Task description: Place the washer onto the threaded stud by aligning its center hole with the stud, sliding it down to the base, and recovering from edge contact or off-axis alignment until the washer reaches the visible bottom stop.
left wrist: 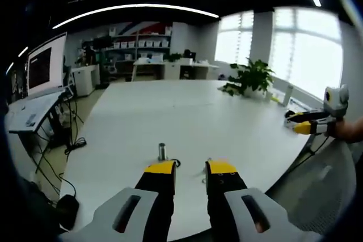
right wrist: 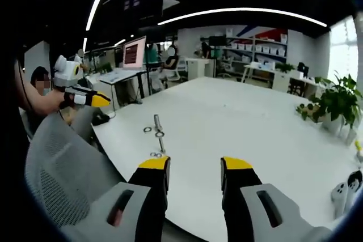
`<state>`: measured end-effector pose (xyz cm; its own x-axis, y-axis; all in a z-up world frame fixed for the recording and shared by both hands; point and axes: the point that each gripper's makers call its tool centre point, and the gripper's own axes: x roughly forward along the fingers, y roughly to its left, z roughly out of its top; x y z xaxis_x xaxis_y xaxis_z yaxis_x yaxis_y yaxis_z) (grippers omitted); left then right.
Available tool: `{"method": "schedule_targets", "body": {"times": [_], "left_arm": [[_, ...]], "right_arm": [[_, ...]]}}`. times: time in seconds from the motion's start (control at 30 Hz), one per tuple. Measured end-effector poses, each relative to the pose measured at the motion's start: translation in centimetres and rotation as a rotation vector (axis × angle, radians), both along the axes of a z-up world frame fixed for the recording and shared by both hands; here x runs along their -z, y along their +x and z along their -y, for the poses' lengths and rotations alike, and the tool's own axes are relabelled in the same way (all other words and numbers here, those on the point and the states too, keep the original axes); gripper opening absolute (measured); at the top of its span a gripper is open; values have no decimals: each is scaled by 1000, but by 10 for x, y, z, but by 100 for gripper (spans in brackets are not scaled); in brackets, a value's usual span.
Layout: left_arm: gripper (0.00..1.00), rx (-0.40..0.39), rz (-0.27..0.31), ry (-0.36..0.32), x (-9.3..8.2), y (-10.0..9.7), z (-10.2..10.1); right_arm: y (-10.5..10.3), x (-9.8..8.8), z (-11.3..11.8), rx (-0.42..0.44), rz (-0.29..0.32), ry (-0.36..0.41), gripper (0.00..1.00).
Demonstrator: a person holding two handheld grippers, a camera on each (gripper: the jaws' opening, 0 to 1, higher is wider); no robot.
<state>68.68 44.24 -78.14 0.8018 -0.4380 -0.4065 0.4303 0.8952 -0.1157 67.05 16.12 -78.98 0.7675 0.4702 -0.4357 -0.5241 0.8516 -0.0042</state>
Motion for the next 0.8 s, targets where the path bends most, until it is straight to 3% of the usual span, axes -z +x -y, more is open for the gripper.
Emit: {"method": "schedule_targets", "body": {"times": [0.07,0.3,0.4,0.47,0.5,0.57,0.8], "left_arm": [[19,2,26,-14,-6,2,0],[21,32,13,-27,-5,-1,7],[22,13,51,-10,-12,0,3],[22,0,76,-1,-16,1,0],[22,-3,76,-6,-16,1,-1],[22,3,49,-16,-12,1,1],[22,29,37,7,-7,-1,6]], "right_arm": [[1,-3,0,4,7,3,39],[0,-3,0,3,10,2,39],[1,-8,3,18,32,13,39],[1,-5,5,31,13,27,39],[1,-1,6,32,-9,31,39],[0,-3,5,30,-4,33,39],[-3,1,-2,-6,-14,8,39]]}}
